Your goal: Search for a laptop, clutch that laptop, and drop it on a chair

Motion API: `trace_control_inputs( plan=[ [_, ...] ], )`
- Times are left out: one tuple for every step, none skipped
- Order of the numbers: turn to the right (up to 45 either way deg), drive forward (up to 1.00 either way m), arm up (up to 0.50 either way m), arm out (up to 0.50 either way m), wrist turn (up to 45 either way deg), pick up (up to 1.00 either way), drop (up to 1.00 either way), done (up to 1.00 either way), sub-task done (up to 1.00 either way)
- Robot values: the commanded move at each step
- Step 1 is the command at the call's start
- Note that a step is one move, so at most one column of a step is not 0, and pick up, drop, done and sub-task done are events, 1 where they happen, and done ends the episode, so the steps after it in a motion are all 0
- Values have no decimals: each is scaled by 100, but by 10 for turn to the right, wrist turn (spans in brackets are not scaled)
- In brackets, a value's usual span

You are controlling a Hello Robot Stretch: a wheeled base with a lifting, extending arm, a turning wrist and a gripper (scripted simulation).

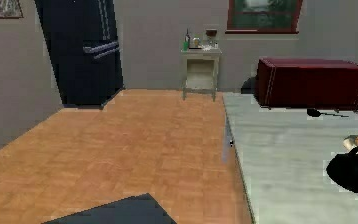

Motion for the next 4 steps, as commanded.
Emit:
trace_control_inputs(
  plan=[
    [390,0,0,0,0,0,0,0,0],
    [0,0,0,36,0,0,0,0,0],
    [0,0,0,0,390,0,0,0,0],
    [0,0,-38,0,0,0,0,0,0]
  ],
)
